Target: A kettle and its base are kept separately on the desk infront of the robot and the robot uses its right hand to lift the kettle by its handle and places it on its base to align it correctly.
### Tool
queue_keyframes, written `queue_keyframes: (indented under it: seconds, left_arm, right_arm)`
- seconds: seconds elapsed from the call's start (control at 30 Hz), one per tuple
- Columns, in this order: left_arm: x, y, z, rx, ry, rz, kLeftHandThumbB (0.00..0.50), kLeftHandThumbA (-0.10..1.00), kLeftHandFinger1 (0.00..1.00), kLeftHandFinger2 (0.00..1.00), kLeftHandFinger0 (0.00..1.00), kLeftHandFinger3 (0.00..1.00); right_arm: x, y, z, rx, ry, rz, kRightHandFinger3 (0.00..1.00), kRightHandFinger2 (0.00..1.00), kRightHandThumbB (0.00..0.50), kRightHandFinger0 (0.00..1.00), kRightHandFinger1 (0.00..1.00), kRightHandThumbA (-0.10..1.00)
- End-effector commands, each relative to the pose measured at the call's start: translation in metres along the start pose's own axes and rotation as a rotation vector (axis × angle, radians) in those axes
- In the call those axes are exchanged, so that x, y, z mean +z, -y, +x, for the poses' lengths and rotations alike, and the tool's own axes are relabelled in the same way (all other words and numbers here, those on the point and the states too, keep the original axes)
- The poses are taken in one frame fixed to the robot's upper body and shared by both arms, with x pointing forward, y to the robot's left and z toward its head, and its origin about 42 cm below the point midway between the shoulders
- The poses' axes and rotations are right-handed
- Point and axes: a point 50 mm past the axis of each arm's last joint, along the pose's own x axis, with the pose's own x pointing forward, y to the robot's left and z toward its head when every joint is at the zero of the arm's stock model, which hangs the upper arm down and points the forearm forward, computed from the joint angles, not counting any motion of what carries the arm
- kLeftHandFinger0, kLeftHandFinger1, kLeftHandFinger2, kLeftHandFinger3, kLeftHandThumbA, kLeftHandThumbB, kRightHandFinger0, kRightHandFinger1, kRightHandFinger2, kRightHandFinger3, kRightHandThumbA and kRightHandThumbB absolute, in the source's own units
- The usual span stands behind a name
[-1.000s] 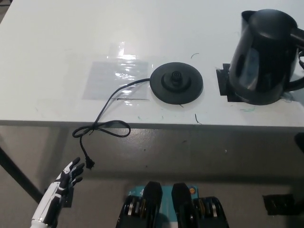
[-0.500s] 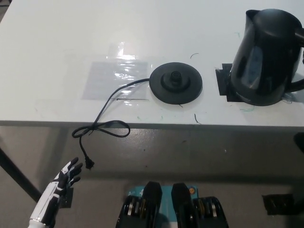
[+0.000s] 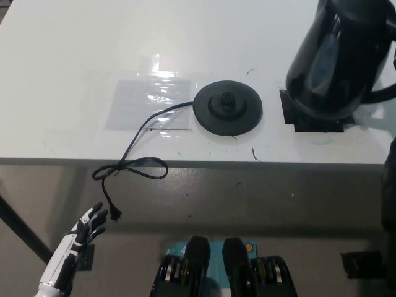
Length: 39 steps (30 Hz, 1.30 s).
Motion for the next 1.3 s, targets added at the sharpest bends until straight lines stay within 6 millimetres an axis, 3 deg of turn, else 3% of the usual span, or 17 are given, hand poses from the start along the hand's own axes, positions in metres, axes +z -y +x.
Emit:
queue_keyframes:
  seconds: [0.0, 0.2, 0.4, 0.57, 0.63, 0.73, 0.8, 0.83, 0.9, 1.07, 1.27]
  left_arm:
    - [0.005, -0.006, 0.002, -0.031, 0.043, 0.028, 0.216, 1.00, 1.00, 1.00, 1.00, 1.00]
    - [0.006, -0.007, 0.001, -0.033, 0.042, 0.042, 0.202, 1.00, 1.00, 1.00, 1.00, 1.00]
    - [0.005, -0.007, 0.002, -0.043, 0.039, 0.049, 0.207, 1.00, 1.00, 1.00, 1.00, 1.00]
    - [0.006, -0.004, 0.001, -0.037, 0.032, 0.034, 0.195, 1.00, 1.00, 1.00, 1.00, 1.00]
    - [0.006, -0.005, 0.001, -0.036, 0.034, 0.034, 0.198, 1.00, 1.00, 1.00, 1.00, 1.00]
    - [0.006, -0.004, 0.001, -0.038, 0.038, 0.026, 0.211, 1.00, 1.00, 1.00, 1.00, 1.00]
    - [0.006, -0.003, 0.001, -0.040, 0.036, 0.019, 0.212, 1.00, 1.00, 1.00, 1.00, 1.00]
    - [0.007, -0.002, 0.002, -0.042, 0.038, 0.020, 0.208, 1.00, 1.00, 1.00, 1.00, 1.00]
    - [0.007, -0.002, 0.002, -0.043, 0.039, 0.019, 0.206, 1.00, 1.00, 1.00, 1.00, 1.00]
    - [0.005, -0.003, 0.004, -0.050, 0.040, 0.035, 0.227, 1.00, 1.00, 1.00, 1.00, 1.00]
    - [0.005, -0.002, 0.002, -0.053, 0.038, 0.033, 0.223, 1.00, 1.00, 1.00, 1.00, 1.00]
  right_arm:
    - [0.076, -0.044, 0.030, 0.044, 0.255, 0.133, 0.75, 0.69, 0.077, 0.00, 0.23, -0.10]
    - [0.082, -0.066, 0.031, 0.073, 0.287, 0.084, 0.77, 0.70, 0.098, 0.00, 0.25, -0.10]
    - [0.080, -0.095, 0.034, 0.105, 0.295, 0.007, 0.84, 0.74, 0.076, 0.00, 0.29, -0.10]
    - [0.074, -0.122, 0.028, 0.126, 0.332, -0.075, 0.65, 0.48, 0.094, 0.00, 0.14, -0.10]
    - [0.071, -0.130, 0.026, 0.131, 0.330, -0.104, 0.64, 0.47, 0.095, 0.00, 0.13, -0.10]
    - [0.063, -0.145, 0.020, 0.158, 0.332, -0.103, 0.49, 0.43, 0.103, 0.00, 0.07, -0.10]
    - [0.059, -0.150, 0.018, 0.167, 0.330, -0.095, 0.51, 0.47, 0.106, 0.00, 0.09, -0.10]
    - [0.056, -0.154, 0.016, 0.155, 0.308, -0.087, 0.53, 0.52, 0.142, 0.00, 0.13, -0.10]
    - [0.051, -0.162, 0.013, 0.135, 0.270, -0.063, 0.54, 0.54, 0.156, 0.00, 0.16, -0.10]
    - [0.039, -0.180, 0.004, 0.164, 0.239, -0.070, 0.67, 0.62, 0.128, 0.00, 0.23, -0.10]
    - [0.035, -0.194, -0.009, 0.164, 0.214, -0.109, 0.66, 0.57, 0.117, 0.00, 0.21, -0.10]
